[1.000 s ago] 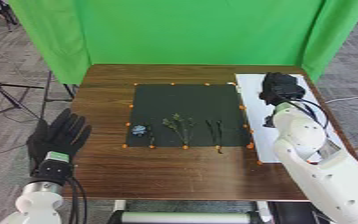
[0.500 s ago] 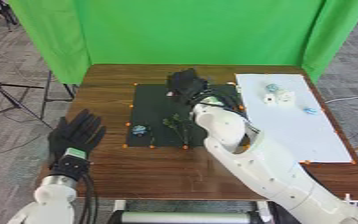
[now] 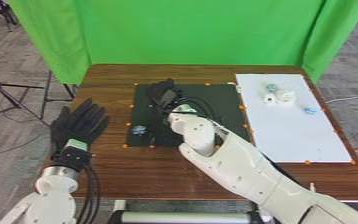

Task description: Arrange flowers

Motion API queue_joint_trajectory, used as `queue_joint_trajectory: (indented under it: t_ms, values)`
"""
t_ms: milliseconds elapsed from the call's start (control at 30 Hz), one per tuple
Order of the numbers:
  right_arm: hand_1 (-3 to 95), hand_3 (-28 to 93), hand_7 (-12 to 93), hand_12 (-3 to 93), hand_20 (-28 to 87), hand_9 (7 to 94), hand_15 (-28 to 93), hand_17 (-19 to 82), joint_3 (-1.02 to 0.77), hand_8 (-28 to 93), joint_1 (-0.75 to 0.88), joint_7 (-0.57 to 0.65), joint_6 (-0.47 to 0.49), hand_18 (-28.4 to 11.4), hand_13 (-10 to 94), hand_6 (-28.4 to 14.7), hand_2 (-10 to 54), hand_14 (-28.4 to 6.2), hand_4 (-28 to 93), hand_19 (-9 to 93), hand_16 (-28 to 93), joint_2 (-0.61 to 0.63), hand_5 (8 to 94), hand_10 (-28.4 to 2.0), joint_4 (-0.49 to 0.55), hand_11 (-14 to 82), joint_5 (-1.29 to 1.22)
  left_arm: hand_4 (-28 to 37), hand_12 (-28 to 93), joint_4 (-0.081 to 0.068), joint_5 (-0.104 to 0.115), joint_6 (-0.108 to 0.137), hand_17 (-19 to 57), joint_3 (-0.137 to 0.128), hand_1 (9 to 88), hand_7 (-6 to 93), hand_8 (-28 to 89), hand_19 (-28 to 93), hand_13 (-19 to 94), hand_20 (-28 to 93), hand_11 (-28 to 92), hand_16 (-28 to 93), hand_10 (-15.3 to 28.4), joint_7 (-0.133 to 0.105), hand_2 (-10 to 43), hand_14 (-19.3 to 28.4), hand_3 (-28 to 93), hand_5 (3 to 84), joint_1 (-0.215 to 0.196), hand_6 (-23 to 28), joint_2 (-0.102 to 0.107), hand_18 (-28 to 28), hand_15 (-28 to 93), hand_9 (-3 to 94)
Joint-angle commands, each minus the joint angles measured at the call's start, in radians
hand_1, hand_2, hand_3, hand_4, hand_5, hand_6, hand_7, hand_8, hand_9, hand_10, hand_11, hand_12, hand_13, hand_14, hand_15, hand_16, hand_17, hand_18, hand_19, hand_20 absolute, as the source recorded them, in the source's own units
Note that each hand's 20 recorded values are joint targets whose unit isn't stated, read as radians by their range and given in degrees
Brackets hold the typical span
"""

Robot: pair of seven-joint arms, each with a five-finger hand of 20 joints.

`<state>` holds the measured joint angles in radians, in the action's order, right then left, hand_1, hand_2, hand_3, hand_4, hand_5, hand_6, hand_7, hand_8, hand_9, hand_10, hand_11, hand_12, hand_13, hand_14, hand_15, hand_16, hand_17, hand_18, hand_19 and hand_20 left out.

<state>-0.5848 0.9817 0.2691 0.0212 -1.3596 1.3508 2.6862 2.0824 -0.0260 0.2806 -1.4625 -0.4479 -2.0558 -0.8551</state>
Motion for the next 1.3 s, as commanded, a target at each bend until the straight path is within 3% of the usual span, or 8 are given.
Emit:
queue_joint_trajectory:
  t_ms: [33, 267, 600, 667, 733, 833, 1133, 1300]
  values:
    - [58.5, 71, 33, 45.3, 46, 82.9, 59, 31, 0.020, -1, 0.009, 0.001, -0.008, -22.3, 64, -0.1, -7.7, -9.6, -28, 84, 44, -0.019, 68.8, -7.4, 0.025, 12.9, 0.012, -28.1, 13, -0.002, -0.015, -0.005, -3.9, 0.002, 26.8, 23.0, -11, 44, 30, 13, 27, -8, 14.2, 0.033, 19.2, 15.4, 74, 43.3, 0.021, 7.2, -0.001, 15.6, 48, 40.9]
    - [58.2, 71, 31, 44.4, 46, 82.9, 58, 31, 0.013, -2, 0.039, 0.004, 0.024, -22.3, 64, -0.4, -8.0, -9.4, -28, 83, 44, -0.026, 68.8, -7.6, 0.040, 12.3, 0.013, -28.2, 13, -0.014, -0.023, -0.009, -4.0, 0.002, 27.3, 23.4, -12, 44, 30, 13, 27, -8, 14.2, 0.068, 19.2, 15.6, 74, 43.3, 0.042, 7.1, -0.006, 15.6, 48, 40.9]
    - [57.6, 71, 31, 43.2, 45, 81.3, 57, 31, 0.006, -3, 0.055, 0.017, 0.060, -22.3, 63, -0.7, -9.5, -9.1, -28, 83, 45, -0.032, 66.4, -8.0, 0.053, 11.5, 0.007, -28.3, 13, -0.009, -0.018, 0.000, -3.9, 0.000, 27.0, 23.6, -12, 44, 30, 13, 28, -8, 14.2, 0.064, 19.2, 15.7, 73, 43.3, 0.031, 7.1, -0.011, 15.6, 49, 41.2]
    - [57.6, 71, 30, 41.7, 45, 80.5, 57, 31, 0.003, -3, 0.056, 0.019, 0.058, -22.4, 63, -1.0, -9.5, -9.0, -28, 83, 44, -0.032, 65.1, -8.2, 0.055, 10.8, 0.006, -28.3, 13, -0.010, -0.022, 0.017, -4.0, -0.002, 27.0, 23.6, -12, 44, 30, 13, 28, -8, 14.1, 0.070, 19.2, 15.8, 73, 43.4, 0.034, 7.1, -0.012, 15.6, 49, 41.2]
    - [57.3, 71, 27, 40.2, 44, 79.3, 56, 31, 0.001, -4, 0.061, 0.018, 0.055, -22.6, 63, -1.1, -9.5, -9.0, -28, 83, 44, -0.030, 62.5, -8.5, 0.061, 9.9, 0.005, -28.1, 13, -0.002, -0.018, 0.071, -3.7, 0.005, 30.0, 25.5, -12, 44, 31, 13, 29, -8, 13.8, 0.067, 19.1, 15.4, 73, 43.7, 0.037, 6.3, -0.011, 15.5, 50, 41.9]
    - [56.2, 72, 24, 39.1, 43, 77.5, 56, 31, -0.006, -14, 0.069, 0.016, 0.061, -22.8, 63, -0.7, -9.5, -9.2, -28, 83, 44, -0.028, 60.5, -8.9, 0.075, 9.9, -0.005, -28.2, 13, 0.000, 0.016, 0.054, -3.4, 0.003, 31.3, 26.6, -13, 45, 32, 13, 30, -8, 13.6, 0.048, 19.1, 15.2, 73, 44.8, 0.028, 5.8, -0.007, 15.6, 51, 43.1]
    - [50.5, 76, 22, 32.0, 41, 73.8, 56, 31, -0.019, -14, 0.079, 0.041, 0.113, -23.0, 63, -1.6, -9.5, -10.3, -28, 82, 40, -0.023, 58.5, -10.1, 0.110, 15.4, -0.020, -28.3, 13, -0.001, 0.024, 0.050, -3.4, 0.000, 30.9, 26.4, -13, 45, 32, 13, 29, -8, 13.8, 0.036, 18.6, 15.4, 73, 45.2, 0.022, 6.2, -0.012, 15.7, 51, 43.4]
    - [46.1, 81, 20, 20.1, 40, 63.0, 60, 31, -0.070, -13, 0.094, 0.140, 0.171, -23.7, 60, -3.8, -9.5, -12.6, -28, 83, 34, 0.012, 54.1, -14.3, 0.201, 22.2, -0.091, -28.3, 13, 0.005, 0.011, 0.026, -3.5, -0.018, 30.0, 25.6, -13, 45, 32, 13, 29, -8, 13.8, 0.028, 18.4, 15.4, 73, 44.9, -0.010, 6.4, -0.023, 15.7, 51, 43.3]
